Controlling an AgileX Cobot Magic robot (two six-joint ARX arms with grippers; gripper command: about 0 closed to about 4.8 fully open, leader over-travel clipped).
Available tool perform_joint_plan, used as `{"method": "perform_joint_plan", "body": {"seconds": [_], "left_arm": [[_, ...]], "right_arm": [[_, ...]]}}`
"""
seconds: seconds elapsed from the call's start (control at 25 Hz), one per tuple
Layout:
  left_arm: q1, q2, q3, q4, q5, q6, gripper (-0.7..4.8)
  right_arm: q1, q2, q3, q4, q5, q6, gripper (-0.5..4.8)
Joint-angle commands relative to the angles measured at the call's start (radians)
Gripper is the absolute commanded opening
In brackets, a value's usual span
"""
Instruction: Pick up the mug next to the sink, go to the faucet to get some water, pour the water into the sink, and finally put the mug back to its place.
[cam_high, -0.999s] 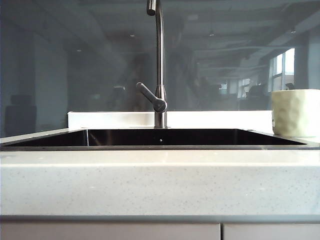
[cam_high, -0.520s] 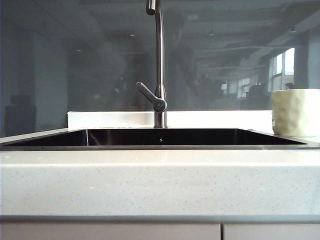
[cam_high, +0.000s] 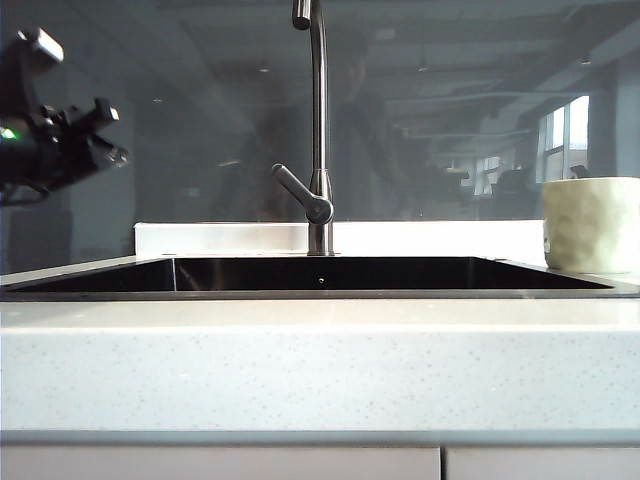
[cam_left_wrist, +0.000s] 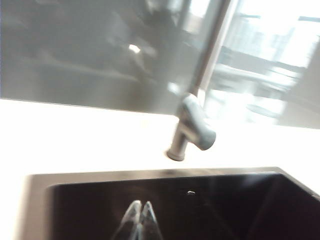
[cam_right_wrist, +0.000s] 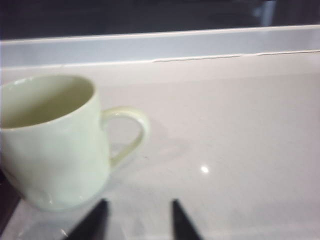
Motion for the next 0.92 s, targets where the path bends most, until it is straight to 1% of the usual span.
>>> {"method": "perform_joint_plan", "body": {"seconds": [0.04, 0.2, 0.4, 0.44, 0.48, 0.56, 0.76, 0.92], "left_arm": [[0.002, 0.067, 0.067, 0.046, 0.053, -0.012, -0.05], [0.002, 0.113, 0.104, 0.046, 0.056, -0.007, -0.05], [0.002, 0.121, 0.108, 0.04, 0.053, 0.003, -0.05], [0.002, 0.121, 0.108, 0.041, 0.053, 0.004, -0.05], [0.001, 0.121, 0.109, 0.042, 0.053, 0.007, -0.05], [0.001, 0.122, 0.111, 0.041, 0.053, 0.012, -0.05], [0.002, 0.122, 0.111, 0.044, 0.053, 0.049, -0.05], [0.002, 0.122, 0.111, 0.043, 0.053, 0.052, -0.05]], "right_arm": [[-0.002, 0.165, 0.055, 0.192, -0.038, -0.072, 2.16], [-0.001, 0.351, 0.111, 0.294, -0.069, -0.079, 2.16], [-0.001, 0.559, 0.172, 0.468, -0.073, -0.076, 2.16], [-0.001, 0.621, 0.196, 0.523, -0.092, -0.076, 2.16], [-0.001, 0.644, 0.208, 0.542, -0.098, -0.072, 2.16], [-0.001, 0.676, 0.226, 0.569, -0.098, -0.059, 2.16], [0.004, 0.684, 0.245, 0.577, -0.098, -0.057, 2.15], [0.003, 0.685, 0.281, 0.558, -0.097, -0.058, 2.12]]}}
